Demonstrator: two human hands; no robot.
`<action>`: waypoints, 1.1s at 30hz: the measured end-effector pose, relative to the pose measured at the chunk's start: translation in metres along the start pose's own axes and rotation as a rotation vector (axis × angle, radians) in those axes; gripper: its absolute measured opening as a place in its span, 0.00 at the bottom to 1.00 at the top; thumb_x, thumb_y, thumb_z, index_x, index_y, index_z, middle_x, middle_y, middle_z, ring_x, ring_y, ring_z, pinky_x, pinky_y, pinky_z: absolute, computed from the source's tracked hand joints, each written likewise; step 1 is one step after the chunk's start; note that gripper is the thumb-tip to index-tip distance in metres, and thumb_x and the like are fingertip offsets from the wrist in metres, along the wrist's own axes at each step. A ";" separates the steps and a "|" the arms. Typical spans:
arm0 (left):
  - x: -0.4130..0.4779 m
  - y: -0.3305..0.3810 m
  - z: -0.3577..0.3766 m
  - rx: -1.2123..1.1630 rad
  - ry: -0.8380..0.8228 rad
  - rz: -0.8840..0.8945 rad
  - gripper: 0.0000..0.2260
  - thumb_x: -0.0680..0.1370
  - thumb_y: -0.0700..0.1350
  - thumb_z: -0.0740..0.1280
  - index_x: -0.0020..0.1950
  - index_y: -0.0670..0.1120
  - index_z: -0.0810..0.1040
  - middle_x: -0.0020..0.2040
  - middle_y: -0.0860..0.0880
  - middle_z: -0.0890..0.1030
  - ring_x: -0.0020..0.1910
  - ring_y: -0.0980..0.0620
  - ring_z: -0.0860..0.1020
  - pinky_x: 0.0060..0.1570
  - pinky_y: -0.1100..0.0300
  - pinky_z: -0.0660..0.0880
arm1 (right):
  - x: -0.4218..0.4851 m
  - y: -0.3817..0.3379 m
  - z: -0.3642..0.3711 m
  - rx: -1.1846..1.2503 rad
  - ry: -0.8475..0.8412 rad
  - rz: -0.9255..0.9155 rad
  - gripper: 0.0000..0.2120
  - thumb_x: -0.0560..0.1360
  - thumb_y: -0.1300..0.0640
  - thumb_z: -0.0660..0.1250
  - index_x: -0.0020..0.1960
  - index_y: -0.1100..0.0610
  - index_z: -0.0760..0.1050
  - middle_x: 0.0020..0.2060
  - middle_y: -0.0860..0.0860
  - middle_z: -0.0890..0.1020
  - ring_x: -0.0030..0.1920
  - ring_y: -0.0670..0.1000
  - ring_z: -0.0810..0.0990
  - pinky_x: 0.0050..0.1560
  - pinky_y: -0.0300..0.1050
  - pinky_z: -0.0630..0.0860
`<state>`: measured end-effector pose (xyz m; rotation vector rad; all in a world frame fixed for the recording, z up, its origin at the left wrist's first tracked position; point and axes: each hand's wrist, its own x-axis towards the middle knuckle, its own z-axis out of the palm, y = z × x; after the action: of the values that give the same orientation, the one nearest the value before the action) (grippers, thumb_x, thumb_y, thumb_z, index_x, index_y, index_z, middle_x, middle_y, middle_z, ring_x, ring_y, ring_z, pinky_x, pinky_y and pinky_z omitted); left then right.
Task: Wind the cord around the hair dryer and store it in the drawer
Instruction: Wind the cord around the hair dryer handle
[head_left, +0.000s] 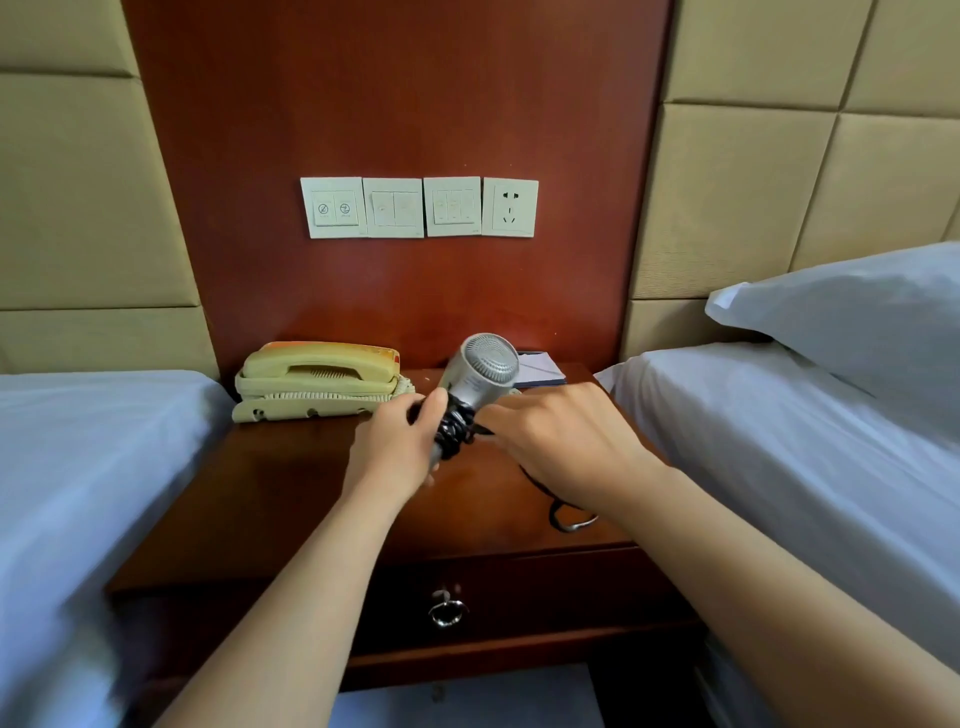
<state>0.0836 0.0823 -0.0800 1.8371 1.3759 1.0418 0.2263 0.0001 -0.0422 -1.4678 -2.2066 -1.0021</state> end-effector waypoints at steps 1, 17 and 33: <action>-0.002 0.000 -0.001 0.074 -0.028 0.040 0.17 0.78 0.60 0.54 0.50 0.51 0.78 0.31 0.47 0.82 0.23 0.51 0.78 0.28 0.62 0.73 | 0.001 0.000 0.001 0.002 0.009 0.011 0.11 0.68 0.58 0.55 0.30 0.53 0.72 0.21 0.48 0.71 0.19 0.52 0.69 0.29 0.34 0.39; -0.033 0.013 -0.013 0.133 -0.482 0.196 0.32 0.67 0.73 0.43 0.41 0.51 0.76 0.26 0.52 0.77 0.22 0.53 0.76 0.26 0.61 0.71 | 0.010 0.008 0.004 0.189 -0.095 0.087 0.14 0.79 0.45 0.55 0.47 0.51 0.76 0.42 0.50 0.83 0.42 0.56 0.79 0.33 0.45 0.63; -0.007 -0.011 -0.040 0.285 -0.299 0.168 0.11 0.76 0.60 0.61 0.40 0.55 0.75 0.34 0.46 0.81 0.21 0.50 0.78 0.25 0.63 0.72 | 0.012 0.020 -0.008 0.102 -0.219 0.337 0.16 0.75 0.39 0.61 0.38 0.51 0.68 0.41 0.53 0.79 0.47 0.60 0.77 0.38 0.45 0.63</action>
<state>0.0430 0.0789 -0.0709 2.2440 1.2548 0.6357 0.2383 0.0073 -0.0217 -1.8944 -2.0157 -0.6367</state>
